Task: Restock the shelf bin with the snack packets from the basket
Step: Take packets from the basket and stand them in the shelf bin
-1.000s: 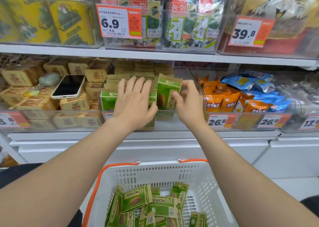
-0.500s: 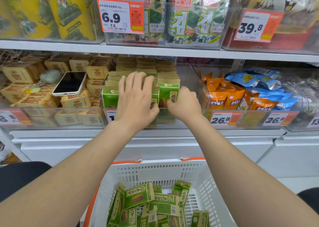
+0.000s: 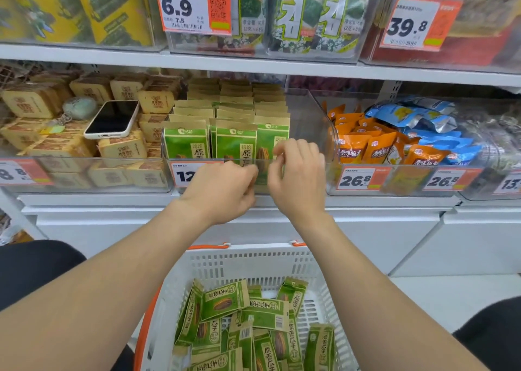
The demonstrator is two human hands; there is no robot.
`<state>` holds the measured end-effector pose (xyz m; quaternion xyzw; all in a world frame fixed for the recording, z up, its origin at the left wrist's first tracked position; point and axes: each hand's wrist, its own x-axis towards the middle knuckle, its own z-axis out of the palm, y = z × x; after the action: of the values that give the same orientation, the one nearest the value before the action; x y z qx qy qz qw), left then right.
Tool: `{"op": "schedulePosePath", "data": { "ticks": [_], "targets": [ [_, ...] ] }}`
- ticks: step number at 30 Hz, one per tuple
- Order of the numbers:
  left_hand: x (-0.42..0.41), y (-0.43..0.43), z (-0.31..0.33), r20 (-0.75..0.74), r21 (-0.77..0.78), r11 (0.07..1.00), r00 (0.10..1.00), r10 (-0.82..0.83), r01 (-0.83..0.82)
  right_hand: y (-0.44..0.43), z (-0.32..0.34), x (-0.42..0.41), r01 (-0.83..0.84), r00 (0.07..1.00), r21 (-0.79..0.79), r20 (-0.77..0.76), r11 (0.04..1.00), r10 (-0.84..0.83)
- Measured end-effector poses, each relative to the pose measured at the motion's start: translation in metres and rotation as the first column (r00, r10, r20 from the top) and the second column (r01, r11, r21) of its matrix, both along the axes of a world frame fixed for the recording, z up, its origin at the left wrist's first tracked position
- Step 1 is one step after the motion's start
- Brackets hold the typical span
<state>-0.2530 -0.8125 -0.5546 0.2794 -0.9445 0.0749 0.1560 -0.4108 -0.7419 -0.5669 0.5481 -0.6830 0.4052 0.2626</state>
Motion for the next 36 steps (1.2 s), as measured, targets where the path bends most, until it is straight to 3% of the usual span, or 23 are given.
{"op": "schedulePosePath", "data": {
  "ticks": [3,6,11,14,17,20,27,32,36],
  "targets": [
    [0.0,0.0,-0.011,0.234,0.144,0.984,0.97,0.066,-0.102,0.008,-0.026,0.013,-0.166,0.985,0.108,-0.023,0.98,0.17],
    [0.002,-0.001,-0.029,0.364,0.325,0.937,0.932,0.003,-0.13,0.015,-0.058,0.022,-0.219,0.975,0.38,0.067,0.898,0.21],
    [0.008,-0.006,-0.098,0.594,0.447,0.838,0.804,-0.015,-0.315,0.027,-0.104,0.03,-0.291,0.954,0.814,0.211,0.502,0.211],
    [0.02,-0.001,-0.141,0.663,0.453,0.803,0.749,-0.014,-0.387,0.037,-0.139,0.032,-0.292,0.952,0.912,0.248,0.288,0.18],
    [0.036,0.013,-0.177,0.725,0.416,0.783,0.689,0.022,-0.462,0.046,-0.165,0.029,-0.278,0.954,0.948,0.252,0.156,0.164],
    [0.057,0.021,-0.212,0.749,0.409,0.717,0.657,0.09,-0.564,0.049,-0.18,0.03,-0.279,0.952,0.953,0.259,0.115,0.166],
    [0.075,0.016,-0.255,0.707,0.551,0.567,0.704,0.072,-0.612,0.042,-0.197,0.038,-0.338,0.935,0.936,0.321,0.101,0.15],
    [0.076,0.014,-0.271,0.666,0.592,0.56,0.743,0.066,-0.58,0.04,-0.205,0.047,-0.332,0.935,0.941,0.32,0.059,0.152],
    [0.076,0.01,-0.264,0.569,0.602,0.556,0.796,0.204,-0.573,0.041,-0.204,0.047,-0.361,0.926,0.932,0.357,0.014,0.127]
  ]
}}
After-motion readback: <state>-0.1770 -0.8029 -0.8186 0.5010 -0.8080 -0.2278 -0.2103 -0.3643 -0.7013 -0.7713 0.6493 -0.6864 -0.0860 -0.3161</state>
